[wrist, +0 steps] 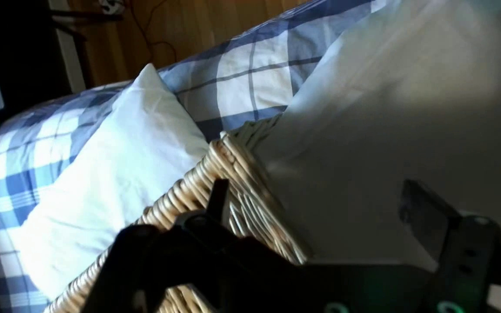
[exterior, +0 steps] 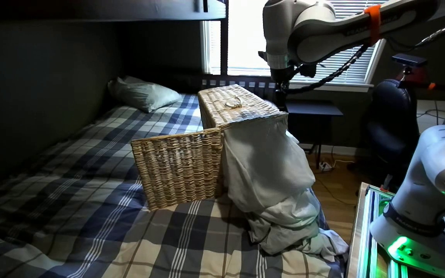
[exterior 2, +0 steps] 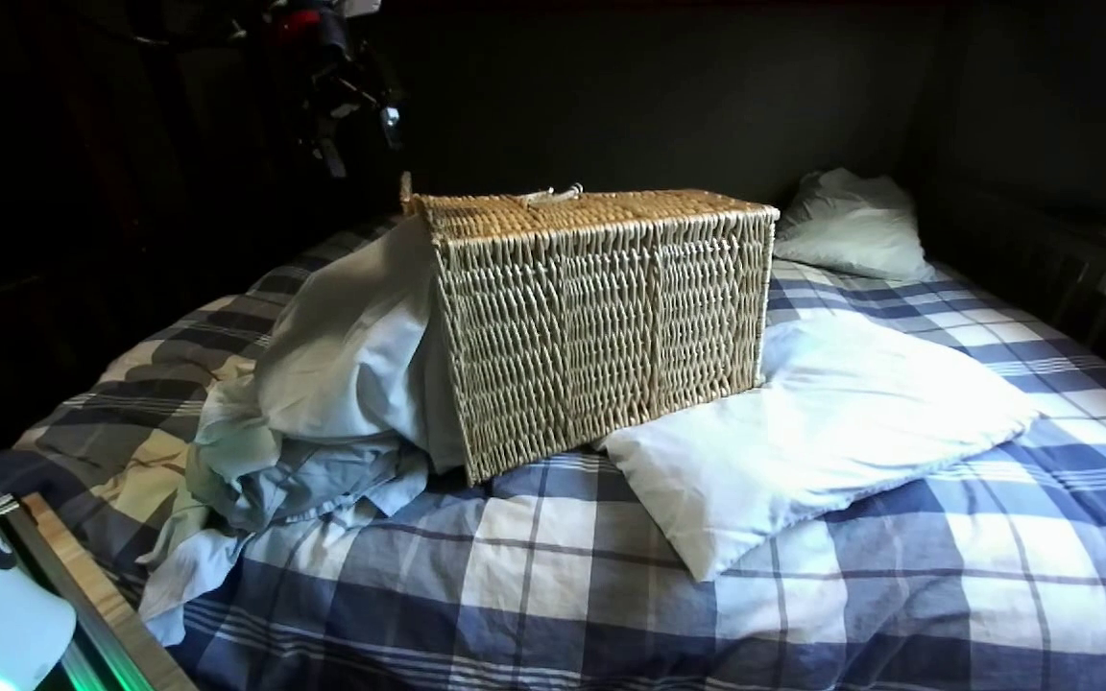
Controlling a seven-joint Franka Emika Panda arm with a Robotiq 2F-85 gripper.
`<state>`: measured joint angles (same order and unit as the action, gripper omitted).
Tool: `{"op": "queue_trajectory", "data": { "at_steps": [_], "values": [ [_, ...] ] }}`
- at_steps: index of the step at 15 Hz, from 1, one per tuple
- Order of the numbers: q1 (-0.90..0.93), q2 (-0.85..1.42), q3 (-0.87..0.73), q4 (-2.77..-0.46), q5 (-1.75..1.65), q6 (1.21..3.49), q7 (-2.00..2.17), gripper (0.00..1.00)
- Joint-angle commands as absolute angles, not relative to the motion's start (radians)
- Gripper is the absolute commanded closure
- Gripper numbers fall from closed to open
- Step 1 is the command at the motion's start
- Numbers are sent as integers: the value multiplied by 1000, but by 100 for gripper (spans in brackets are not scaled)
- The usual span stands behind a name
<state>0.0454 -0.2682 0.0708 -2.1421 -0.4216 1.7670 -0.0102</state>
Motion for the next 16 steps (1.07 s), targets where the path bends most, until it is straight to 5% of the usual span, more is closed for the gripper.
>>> {"op": "queue_trajectory", "data": {
  "at_steps": [1, 16],
  "values": [
    [16, -231, 54, -2228, -382, 1870, 177, 0],
    [70, -141, 91, -2360, -80, 1795, 219, 0]
  ]
}}
